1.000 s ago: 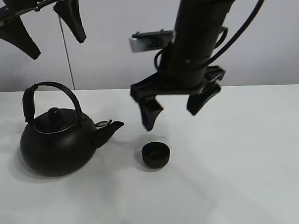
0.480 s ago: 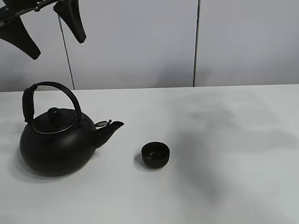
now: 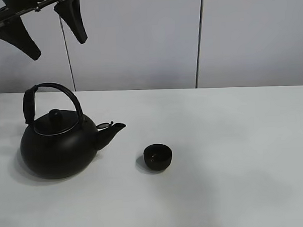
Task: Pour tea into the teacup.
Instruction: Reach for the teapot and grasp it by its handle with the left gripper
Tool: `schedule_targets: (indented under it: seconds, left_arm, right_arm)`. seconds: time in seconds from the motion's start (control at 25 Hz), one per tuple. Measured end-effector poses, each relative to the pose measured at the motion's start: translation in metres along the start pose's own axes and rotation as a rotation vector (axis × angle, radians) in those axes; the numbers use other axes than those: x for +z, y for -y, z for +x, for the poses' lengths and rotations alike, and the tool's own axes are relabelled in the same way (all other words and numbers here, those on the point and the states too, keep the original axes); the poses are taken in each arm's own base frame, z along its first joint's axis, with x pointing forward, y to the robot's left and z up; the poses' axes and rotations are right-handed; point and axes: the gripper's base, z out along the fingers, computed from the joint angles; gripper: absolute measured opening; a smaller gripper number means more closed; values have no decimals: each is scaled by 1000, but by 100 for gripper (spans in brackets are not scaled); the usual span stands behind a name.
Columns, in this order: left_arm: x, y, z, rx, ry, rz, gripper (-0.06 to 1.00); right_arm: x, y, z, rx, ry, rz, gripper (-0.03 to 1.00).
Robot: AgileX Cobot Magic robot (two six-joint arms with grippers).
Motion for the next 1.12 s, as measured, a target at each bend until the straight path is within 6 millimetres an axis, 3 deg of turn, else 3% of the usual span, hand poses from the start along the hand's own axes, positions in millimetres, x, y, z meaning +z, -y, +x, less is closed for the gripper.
schedule_targets:
  seconds: [0.12,0.24,0.4,0.64,1.12]
  left_arm:
    - [0,0,0,0,0,0,69]
    - [0,0,0,0,0,0,69]
    - [0,0,0,0,0,0,69]
    - [0,0,0,0,0,0,69]
    - [0,0,0,0,0,0,69]
  right_arm:
    - [-31,-2,62,3,154,15,60]
    - [-31,-2,104,3,222,39,60]
    - [-13,-3,139,1,237,48,59]
    - [22,-4,153,-2,176,43,59]
    - [31,-7,148,11,252,5,59]
